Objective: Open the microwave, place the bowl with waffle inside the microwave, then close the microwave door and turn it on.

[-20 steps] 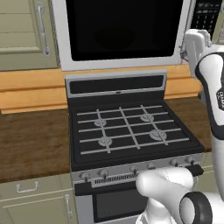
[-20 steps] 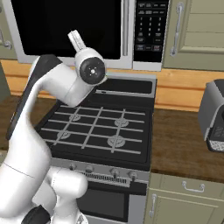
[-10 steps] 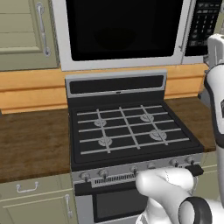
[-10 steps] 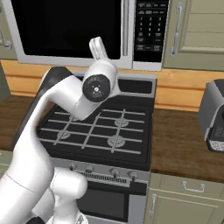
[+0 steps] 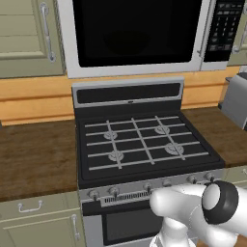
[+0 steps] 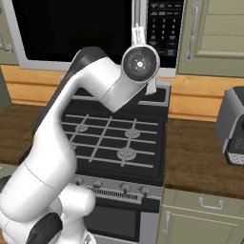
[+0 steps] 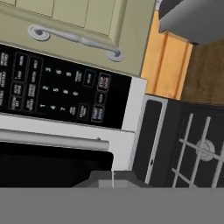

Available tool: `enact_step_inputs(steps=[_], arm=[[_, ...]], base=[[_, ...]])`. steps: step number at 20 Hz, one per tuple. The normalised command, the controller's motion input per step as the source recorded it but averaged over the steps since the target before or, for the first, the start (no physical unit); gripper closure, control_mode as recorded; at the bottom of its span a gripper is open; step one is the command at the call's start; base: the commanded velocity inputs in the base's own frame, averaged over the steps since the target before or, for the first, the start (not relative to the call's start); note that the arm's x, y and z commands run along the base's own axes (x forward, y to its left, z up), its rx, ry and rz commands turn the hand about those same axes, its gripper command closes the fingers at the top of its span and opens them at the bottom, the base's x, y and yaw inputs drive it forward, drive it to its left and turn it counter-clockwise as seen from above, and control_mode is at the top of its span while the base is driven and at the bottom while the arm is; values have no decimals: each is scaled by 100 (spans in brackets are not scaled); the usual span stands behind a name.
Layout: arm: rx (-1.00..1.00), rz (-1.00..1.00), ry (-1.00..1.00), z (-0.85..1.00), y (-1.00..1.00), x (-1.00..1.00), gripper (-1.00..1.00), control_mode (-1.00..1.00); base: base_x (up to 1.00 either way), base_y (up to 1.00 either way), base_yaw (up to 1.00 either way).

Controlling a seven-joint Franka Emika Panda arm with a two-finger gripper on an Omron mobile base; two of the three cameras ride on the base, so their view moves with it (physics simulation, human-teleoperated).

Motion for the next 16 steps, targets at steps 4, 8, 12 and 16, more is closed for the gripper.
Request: enact_step_inputs(steps=[4,8,12,16], arm=[[0,0,-21,-2,3,19,100,-100],[0,0,-14,-11,9,38,100,-100],[0,0,0,-22,0,46,100,-100],[0,0,0,-14,0,28,100,-100]], base=[[0,0,0],[0,0,0],[0,0,0],[0,0,0]])
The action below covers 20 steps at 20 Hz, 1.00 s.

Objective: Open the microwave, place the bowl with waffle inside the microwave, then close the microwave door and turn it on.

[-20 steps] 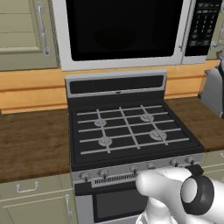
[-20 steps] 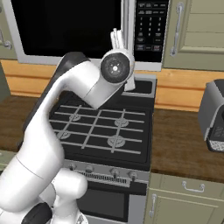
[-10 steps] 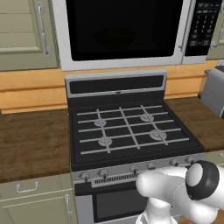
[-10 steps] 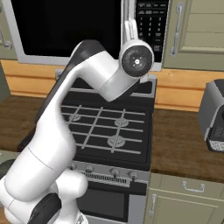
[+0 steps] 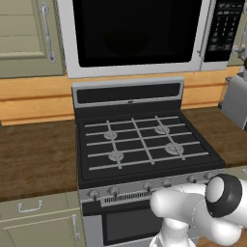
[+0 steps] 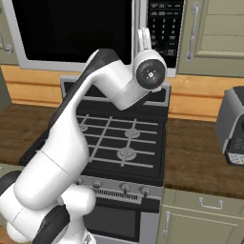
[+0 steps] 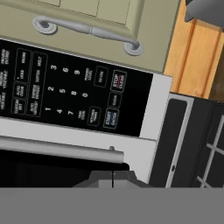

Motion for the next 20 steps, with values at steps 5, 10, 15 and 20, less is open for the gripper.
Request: enact_step_inputs(steps=[5,10,15,20], arm=[[2,0,0,-6,0,16,100,-100],[6,0,0,0,-15,26,100,-100],[7,0,0,0,-22,33,100,-100],[2,0,0,0,-3,19,100,-100]], base=[[0,0,0],[0,0,0],[0,0,0],[0,0,0]])
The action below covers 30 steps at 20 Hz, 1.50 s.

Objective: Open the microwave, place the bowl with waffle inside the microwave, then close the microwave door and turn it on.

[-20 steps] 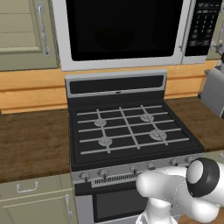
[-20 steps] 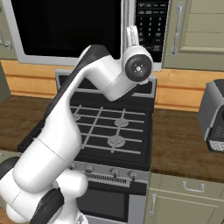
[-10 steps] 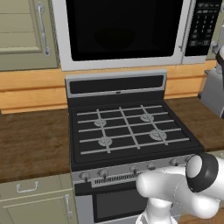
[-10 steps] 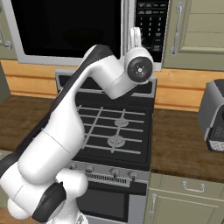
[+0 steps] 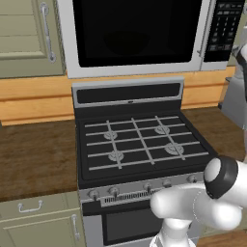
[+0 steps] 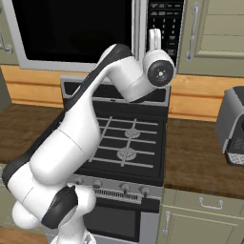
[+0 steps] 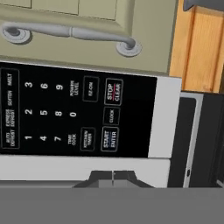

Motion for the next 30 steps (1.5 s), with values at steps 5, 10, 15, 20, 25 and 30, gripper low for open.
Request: enact_step_inputs(steps=[5,10,15,20,25,30], arm=[[0,1,0,-2,0,35,100,-100],[0,2,0,-13,0,56,100,-100],[0,3,0,-24,0,63,100,-100],[0,3,0,-4,0,70,100,-100],[0,3,0,0,0,86,100,-100],[-2,1,3,-2,25,100,100,-100]], base=[[0,0,0],[0,0,0],[0,0,0],[0,0,0],[0,0,0],[0,0,0]])
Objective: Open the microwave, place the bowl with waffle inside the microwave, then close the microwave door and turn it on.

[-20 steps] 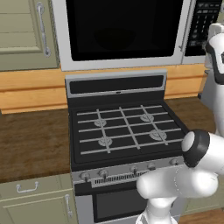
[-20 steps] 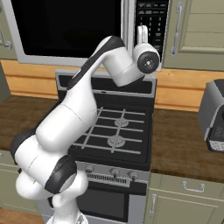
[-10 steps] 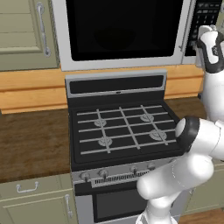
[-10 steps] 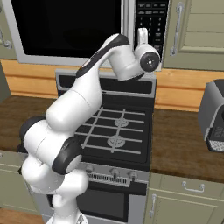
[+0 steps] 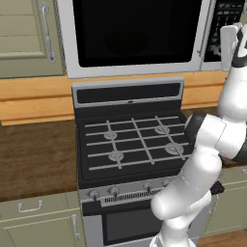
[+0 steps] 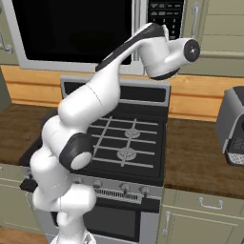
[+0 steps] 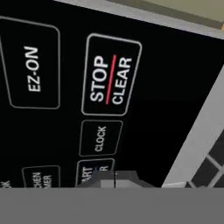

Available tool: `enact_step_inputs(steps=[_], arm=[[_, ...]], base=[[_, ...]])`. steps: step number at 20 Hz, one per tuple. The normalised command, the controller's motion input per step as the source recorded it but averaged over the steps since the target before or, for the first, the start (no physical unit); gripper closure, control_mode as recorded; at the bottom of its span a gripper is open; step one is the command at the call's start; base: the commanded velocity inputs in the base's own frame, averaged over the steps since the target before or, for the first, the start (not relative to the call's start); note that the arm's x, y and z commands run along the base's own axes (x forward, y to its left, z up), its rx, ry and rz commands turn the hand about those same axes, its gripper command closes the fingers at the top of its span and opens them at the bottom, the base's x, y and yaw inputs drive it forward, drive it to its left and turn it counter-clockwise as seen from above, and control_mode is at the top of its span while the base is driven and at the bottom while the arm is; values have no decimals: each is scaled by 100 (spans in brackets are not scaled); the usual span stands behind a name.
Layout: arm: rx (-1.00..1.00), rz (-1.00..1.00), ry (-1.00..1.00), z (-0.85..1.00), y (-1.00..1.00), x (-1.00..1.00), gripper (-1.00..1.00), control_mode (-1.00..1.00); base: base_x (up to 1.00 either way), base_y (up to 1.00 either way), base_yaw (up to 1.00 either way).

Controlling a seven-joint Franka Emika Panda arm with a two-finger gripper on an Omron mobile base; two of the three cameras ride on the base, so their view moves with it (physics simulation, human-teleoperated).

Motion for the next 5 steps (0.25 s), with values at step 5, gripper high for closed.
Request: enact_step_inputs(steps=[5], arm=[[-23,0,-9,-62,88,44,100,-100]], base=[[0,0,0]])
